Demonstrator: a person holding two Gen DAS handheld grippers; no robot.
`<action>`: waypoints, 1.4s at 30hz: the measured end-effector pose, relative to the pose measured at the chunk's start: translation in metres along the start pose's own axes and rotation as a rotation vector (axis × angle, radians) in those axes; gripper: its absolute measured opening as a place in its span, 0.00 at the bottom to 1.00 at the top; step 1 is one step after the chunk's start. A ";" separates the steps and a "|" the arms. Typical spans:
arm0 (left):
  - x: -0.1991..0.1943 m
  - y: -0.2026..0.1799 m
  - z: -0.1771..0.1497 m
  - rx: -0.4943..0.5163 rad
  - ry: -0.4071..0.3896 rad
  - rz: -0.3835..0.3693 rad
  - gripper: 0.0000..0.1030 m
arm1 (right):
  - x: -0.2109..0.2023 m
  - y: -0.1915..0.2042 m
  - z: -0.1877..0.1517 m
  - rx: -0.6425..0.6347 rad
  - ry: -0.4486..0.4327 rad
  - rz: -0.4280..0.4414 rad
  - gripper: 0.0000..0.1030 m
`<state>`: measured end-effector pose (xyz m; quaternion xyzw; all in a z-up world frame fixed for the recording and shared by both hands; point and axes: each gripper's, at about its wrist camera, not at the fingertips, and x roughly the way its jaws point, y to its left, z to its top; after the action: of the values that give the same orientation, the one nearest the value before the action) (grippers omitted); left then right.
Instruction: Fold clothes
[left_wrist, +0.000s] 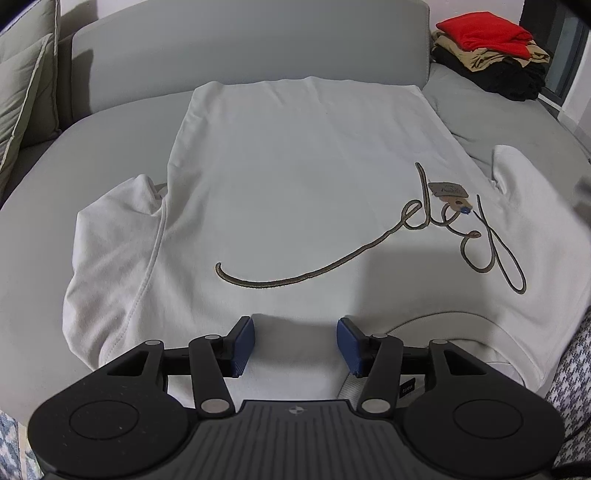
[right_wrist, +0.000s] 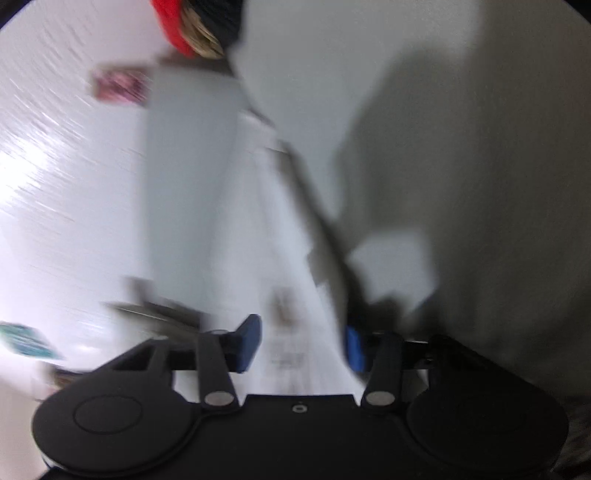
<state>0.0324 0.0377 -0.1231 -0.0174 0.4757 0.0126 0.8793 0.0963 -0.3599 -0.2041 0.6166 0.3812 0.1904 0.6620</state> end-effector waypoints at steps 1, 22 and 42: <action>0.001 0.000 0.001 -0.001 0.001 -0.002 0.49 | -0.005 -0.001 -0.001 0.006 -0.010 0.087 0.44; 0.000 0.004 -0.002 -0.004 -0.009 -0.016 0.55 | 0.066 0.070 -0.044 -0.553 -0.105 -0.393 0.29; -0.007 0.002 -0.004 -0.019 -0.022 -0.034 0.54 | 0.040 0.069 -0.030 -0.415 -0.453 -0.492 0.01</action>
<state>0.0247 0.0395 -0.1193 -0.0337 0.4654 0.0023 0.8844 0.1150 -0.2995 -0.1467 0.3862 0.3153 -0.0417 0.8658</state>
